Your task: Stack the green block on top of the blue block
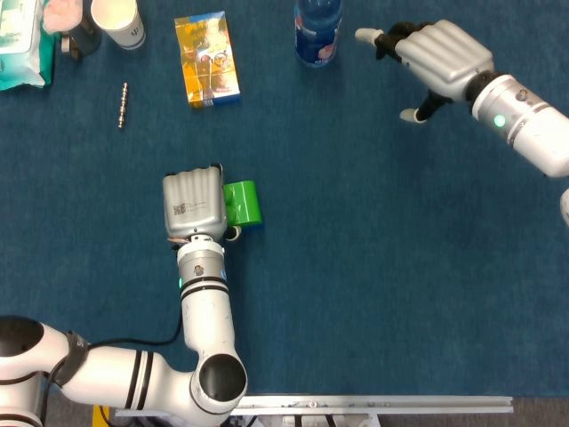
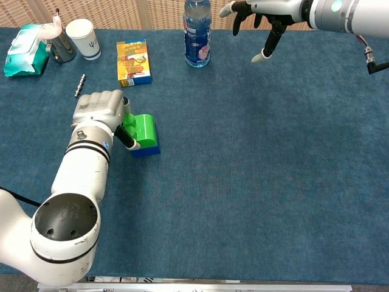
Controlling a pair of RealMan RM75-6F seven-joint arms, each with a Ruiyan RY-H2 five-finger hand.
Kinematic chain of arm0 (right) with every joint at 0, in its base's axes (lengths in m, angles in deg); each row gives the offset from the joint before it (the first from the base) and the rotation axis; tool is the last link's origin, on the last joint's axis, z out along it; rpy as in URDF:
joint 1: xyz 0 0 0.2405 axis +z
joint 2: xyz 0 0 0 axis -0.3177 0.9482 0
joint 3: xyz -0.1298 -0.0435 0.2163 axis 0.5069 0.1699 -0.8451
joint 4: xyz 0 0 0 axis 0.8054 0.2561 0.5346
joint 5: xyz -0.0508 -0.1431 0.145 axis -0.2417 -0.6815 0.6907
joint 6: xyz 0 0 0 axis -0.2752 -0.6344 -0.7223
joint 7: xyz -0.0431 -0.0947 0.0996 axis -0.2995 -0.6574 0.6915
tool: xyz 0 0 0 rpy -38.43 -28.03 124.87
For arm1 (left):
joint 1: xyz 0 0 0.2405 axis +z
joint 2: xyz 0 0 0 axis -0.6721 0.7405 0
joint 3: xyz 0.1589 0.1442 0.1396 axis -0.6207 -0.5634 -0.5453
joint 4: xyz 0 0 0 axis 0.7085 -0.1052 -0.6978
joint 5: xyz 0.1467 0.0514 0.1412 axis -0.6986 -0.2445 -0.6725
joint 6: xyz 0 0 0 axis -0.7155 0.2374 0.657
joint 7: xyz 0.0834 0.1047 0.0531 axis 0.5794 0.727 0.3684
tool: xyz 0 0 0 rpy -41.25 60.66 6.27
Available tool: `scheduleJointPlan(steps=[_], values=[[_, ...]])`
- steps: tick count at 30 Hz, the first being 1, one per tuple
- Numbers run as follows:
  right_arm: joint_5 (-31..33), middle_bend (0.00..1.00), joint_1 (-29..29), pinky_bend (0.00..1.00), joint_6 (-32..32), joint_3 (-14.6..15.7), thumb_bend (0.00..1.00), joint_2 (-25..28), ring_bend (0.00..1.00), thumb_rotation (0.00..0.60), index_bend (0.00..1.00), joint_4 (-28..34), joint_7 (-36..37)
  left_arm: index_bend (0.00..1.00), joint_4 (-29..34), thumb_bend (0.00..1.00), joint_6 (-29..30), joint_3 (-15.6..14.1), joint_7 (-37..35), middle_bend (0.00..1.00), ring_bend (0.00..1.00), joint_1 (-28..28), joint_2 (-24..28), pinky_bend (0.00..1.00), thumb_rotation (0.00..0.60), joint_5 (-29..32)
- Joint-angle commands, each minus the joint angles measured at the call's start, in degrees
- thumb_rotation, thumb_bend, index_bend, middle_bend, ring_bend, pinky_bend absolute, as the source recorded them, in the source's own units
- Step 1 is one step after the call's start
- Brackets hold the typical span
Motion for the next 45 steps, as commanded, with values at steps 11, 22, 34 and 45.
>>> scheduleJointPlan(steps=[11, 22, 34, 45], values=[[0.29, 0.29, -0.08, 0.25, 0.01, -0.04, 0.15, -0.05, 0.14, 0.6, 0.04, -0.16, -0.17, 0.46, -0.62, 0.04, -1.05, 0.05, 0.94, 0.45, 0.43, 0.2, -0.18, 0.34, 0.589, -0.37], [0.64, 0.29, -0.23, 0.25, 0.2, -0.17, 0.15, 0.02, 0.14, 0.6, 0.04, -0.44, -0.26, 0.2, 2.01, 0.04, -1.64, -0.08, -0.69, 0.36, 0.35, 1.36, 1.6, 0.34, 0.578, -2.62], [1.87, 0.29, -0.75, 0.25, 1.23, -0.41, 0.15, 1.51, 0.14, 0.6, 0.04, 0.91, -0.93, 0.05, 8.55, 0.04, -2.81, -0.21, -3.55, 0.22, 0.22, 3.61, 6.66, 0.34, 0.568, -4.73], [2.36, 0.29, -3.64, 0.25, 3.7, -0.24, 0.15, 5.48, 0.14, 0.6, 0.04, 3.7, -0.23, 0.06, 16.77, 0.04, -4.91, -0.77, -8.43, 0.22, 0.23, 7.15, 16.24, 0.34, 0.568, -7.64]])
